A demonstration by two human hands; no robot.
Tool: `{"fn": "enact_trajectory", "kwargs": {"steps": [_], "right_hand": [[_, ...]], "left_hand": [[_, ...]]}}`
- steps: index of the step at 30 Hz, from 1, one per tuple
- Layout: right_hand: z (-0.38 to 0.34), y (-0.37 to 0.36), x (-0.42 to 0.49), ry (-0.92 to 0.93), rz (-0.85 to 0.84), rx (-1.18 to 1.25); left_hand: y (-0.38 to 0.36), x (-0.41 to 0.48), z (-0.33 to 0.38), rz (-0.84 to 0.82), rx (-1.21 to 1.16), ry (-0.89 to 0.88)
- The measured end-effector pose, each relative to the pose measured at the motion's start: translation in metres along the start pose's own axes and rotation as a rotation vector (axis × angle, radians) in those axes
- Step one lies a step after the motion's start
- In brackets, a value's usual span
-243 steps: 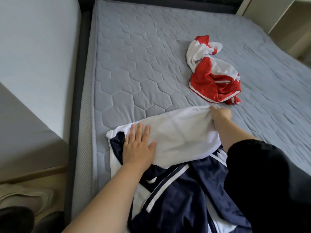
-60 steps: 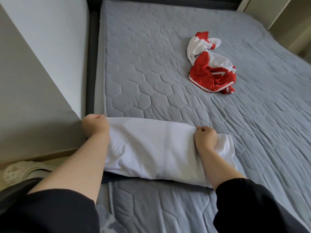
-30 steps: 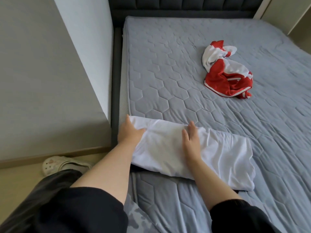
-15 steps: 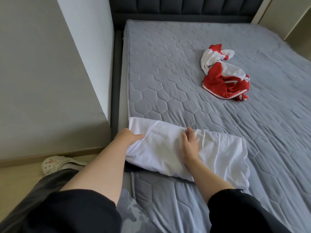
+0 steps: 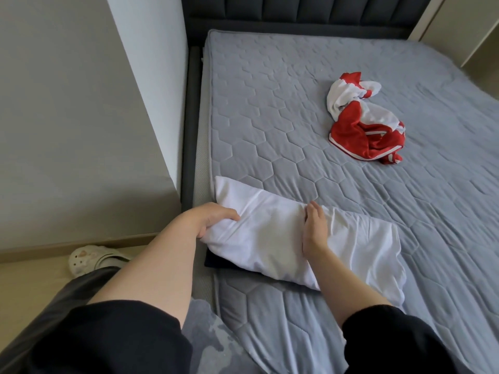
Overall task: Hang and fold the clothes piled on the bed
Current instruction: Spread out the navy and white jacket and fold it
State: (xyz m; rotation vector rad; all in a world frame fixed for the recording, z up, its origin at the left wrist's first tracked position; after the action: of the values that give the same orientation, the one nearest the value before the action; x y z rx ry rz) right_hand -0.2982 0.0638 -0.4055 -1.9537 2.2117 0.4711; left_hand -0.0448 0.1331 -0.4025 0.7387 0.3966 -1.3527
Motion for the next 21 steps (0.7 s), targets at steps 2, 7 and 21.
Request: {"fn": "enact_trajectory", "kwargs": {"steps": [2, 7, 21], "right_hand": [[-0.010, -0.003, 0.001, 0.015, -0.017, 0.083], [0.014, -0.020, -0.018, 0.027, -0.066, 0.032], [-0.009, -0.138, -0.044, -0.401, -0.514, 0.380]], "left_hand": [[0.001, -0.003, 0.003, 0.013, 0.006, -0.024], [-0.006, -0.018, 0.017, -0.052, -0.145, -0.089], [0.038, -0.049, 0.058, 0.046, -0.371, -0.344]]}}
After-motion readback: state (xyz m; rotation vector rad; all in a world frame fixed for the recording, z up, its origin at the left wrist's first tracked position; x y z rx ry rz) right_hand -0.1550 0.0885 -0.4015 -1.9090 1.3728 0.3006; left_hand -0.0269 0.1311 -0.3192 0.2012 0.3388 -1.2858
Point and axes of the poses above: each hand's wrist, its own x-axis towards the middle knuckle, its own y-axis out of the back of the hand, z = x × y, the point moved 7 cm from there along x, towards the middle knuckle, and after that the axes turned 5 degrees about -y, right-handed, at the moved point
